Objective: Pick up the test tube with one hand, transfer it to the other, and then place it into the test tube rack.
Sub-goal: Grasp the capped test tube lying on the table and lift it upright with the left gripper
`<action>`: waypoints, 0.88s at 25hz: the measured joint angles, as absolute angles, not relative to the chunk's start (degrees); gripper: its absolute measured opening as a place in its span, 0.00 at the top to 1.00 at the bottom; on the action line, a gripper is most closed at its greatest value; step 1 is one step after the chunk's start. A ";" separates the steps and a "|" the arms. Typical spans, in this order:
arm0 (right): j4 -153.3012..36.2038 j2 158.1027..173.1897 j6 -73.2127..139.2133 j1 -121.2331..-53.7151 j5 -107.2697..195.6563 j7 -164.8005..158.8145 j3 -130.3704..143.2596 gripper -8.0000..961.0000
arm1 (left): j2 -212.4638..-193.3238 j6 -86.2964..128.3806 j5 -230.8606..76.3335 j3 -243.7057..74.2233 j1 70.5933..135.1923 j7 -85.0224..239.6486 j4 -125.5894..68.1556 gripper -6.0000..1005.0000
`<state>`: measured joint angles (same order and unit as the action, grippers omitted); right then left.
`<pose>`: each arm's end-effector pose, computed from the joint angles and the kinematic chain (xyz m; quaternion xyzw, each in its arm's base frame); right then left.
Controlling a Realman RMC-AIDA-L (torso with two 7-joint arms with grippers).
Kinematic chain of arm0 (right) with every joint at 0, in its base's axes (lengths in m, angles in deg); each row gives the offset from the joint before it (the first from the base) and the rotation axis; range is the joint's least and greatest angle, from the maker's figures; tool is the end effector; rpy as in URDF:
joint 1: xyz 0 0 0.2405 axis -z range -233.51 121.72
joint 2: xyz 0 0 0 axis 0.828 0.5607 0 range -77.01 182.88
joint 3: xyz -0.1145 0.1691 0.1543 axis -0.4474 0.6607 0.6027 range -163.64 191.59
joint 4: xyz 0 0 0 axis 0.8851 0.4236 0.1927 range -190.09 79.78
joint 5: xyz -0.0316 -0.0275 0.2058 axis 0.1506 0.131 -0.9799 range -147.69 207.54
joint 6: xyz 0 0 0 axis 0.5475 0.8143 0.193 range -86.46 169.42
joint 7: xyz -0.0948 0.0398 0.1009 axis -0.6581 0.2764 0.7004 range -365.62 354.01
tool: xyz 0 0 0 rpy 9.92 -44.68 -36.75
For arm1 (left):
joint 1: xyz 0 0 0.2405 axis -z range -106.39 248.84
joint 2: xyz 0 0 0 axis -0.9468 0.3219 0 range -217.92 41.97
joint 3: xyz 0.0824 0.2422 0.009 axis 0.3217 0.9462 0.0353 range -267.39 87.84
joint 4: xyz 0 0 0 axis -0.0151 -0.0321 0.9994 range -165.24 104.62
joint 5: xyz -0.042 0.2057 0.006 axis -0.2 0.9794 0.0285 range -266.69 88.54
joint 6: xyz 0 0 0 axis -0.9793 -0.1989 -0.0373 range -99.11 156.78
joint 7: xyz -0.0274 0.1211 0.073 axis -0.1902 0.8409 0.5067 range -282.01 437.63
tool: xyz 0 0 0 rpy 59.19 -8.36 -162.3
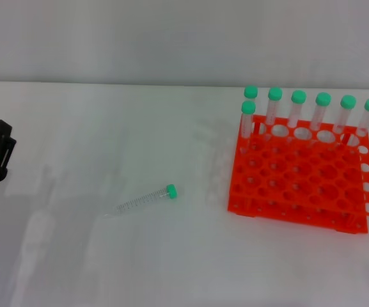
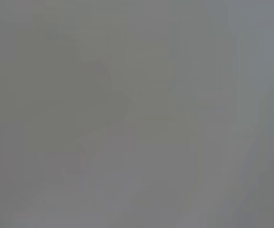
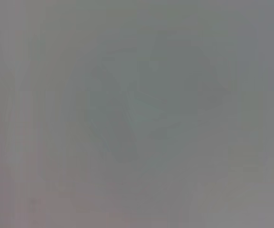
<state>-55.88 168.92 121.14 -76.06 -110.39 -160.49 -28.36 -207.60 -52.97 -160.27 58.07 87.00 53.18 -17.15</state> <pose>0.3737 0.2889 0.0452 -0.6391 0.2582 0.3604 0.6285 -0.3431 0.2694 -0.0009 -0.5612 -0.3331 -0.4574 0.6041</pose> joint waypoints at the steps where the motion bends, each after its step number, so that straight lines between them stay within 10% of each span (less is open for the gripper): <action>1: -55.41 169.01 121.17 -76.21 -110.29 -159.77 -28.46 0.09 | -207.62 -52.66 -160.91 58.06 87.02 52.14 -17.07 0.12; 22: -53.60 169.00 121.80 -78.37 -110.56 -158.78 -25.40 0.10 | -205.34 -47.67 -154.09 58.86 95.28 37.97 -28.75 0.13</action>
